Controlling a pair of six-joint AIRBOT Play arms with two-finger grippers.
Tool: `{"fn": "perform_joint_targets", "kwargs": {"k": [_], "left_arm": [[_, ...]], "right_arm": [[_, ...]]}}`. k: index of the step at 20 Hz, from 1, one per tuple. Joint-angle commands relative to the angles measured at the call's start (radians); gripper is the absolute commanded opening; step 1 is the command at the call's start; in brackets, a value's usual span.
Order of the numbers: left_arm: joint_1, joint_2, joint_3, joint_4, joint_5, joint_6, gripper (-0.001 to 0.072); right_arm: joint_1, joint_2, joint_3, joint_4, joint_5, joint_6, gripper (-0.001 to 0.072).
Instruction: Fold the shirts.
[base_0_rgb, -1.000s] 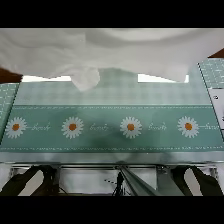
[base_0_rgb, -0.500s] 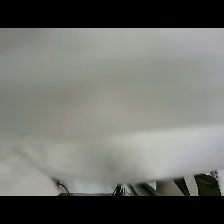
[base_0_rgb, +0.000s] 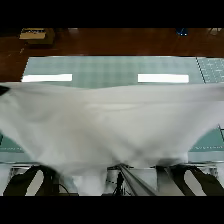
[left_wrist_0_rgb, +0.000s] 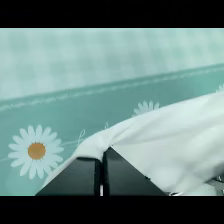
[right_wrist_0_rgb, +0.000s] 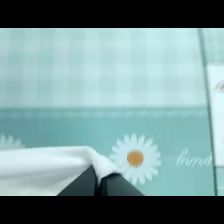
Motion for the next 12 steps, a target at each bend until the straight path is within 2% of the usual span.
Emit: {"fn": "perform_joint_targets", "kwargs": {"k": [1,6,8,12], "left_arm": [[-0.017,-0.145,-0.181,-0.014,0.159,0.09,0.0019],[-0.095,-0.437,-0.179,-0.058,0.536,0.149,0.002],[-0.124,-0.531,-0.179,-0.059,0.649,0.175,0.002],[-0.159,-0.664,-0.18,-0.059,0.903,0.196,0.002]], "right_arm": [[0.091,-0.206,-0.094,-0.051,-0.07,-0.016,0.0034],[0.193,-0.443,-0.094,-0.068,-0.531,0.059,0.0034],[0.209,-0.512,-0.094,-0.06,-0.674,0.111,0.0034],[0.211,-0.624,-0.094,0.0,-0.953,0.133,0.0034]]}}
